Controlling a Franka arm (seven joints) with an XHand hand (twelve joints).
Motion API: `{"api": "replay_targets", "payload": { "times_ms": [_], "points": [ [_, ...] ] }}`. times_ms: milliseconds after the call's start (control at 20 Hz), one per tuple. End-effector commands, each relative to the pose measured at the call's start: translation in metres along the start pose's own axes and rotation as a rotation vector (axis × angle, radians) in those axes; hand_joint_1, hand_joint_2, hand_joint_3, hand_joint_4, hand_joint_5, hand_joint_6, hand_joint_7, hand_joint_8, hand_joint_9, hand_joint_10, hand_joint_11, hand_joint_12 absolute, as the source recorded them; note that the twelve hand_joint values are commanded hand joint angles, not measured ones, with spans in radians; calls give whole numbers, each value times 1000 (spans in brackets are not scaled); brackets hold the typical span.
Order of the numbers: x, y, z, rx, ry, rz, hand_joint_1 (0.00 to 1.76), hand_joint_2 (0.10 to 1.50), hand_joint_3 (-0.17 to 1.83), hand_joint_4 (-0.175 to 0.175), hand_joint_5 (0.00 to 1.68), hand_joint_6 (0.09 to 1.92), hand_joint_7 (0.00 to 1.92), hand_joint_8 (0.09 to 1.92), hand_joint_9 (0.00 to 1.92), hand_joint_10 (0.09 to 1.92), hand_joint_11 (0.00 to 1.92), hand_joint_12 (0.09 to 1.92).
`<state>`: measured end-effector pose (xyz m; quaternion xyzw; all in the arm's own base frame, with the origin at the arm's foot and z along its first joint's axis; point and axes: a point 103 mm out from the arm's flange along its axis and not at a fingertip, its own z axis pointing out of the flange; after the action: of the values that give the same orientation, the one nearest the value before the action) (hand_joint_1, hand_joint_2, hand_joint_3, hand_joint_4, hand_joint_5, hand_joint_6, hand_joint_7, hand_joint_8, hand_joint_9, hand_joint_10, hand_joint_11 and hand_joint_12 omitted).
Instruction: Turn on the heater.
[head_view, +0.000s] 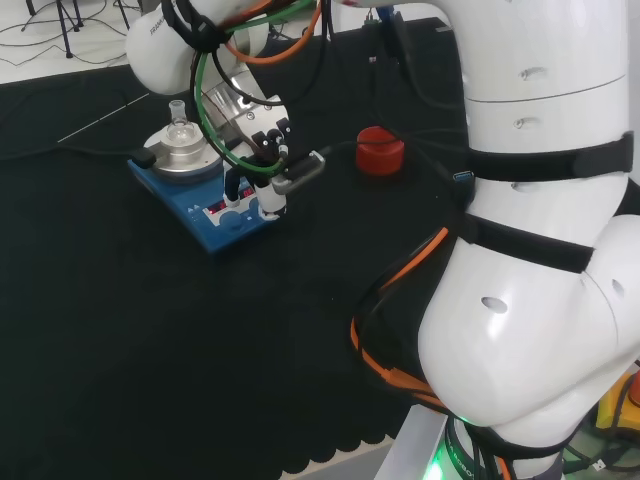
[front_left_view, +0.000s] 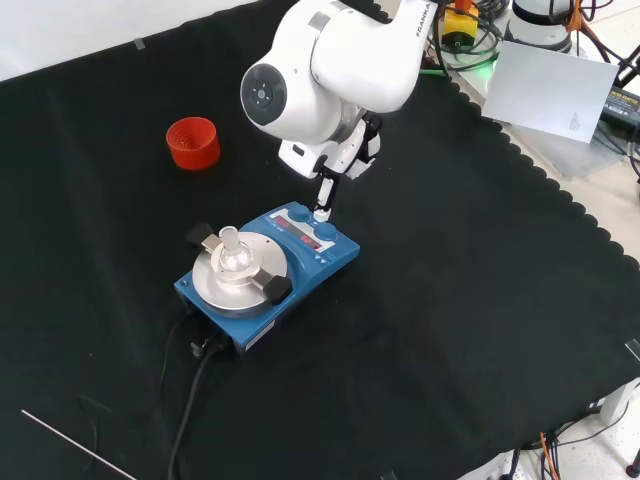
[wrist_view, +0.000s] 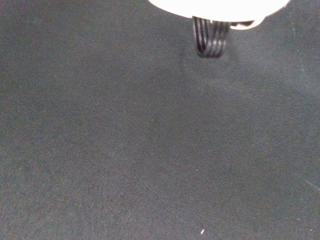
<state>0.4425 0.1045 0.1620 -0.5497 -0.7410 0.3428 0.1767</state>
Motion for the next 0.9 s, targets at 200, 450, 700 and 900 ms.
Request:
{"api": "replay_targets", "payload": {
  "times_ms": [200,450,700,900],
  "points": [
    [-3,2,3,8,-2,-9,1466,637,1113,-7,374,87,1671,1818,1809,1596,1699,1533],
    [-3,5,4,13,4,-16,1467,637,1115,-7,374,87,1671,1817,1809,1596,1698,1533],
    [-3,6,5,16,5,-22,1467,637,1117,-6,373,87,1672,1817,1809,1596,1698,1533],
    [-3,9,7,16,-1,-25,1467,637,1119,-6,373,87,1672,1818,1808,1596,1697,1533]
  ]
}}
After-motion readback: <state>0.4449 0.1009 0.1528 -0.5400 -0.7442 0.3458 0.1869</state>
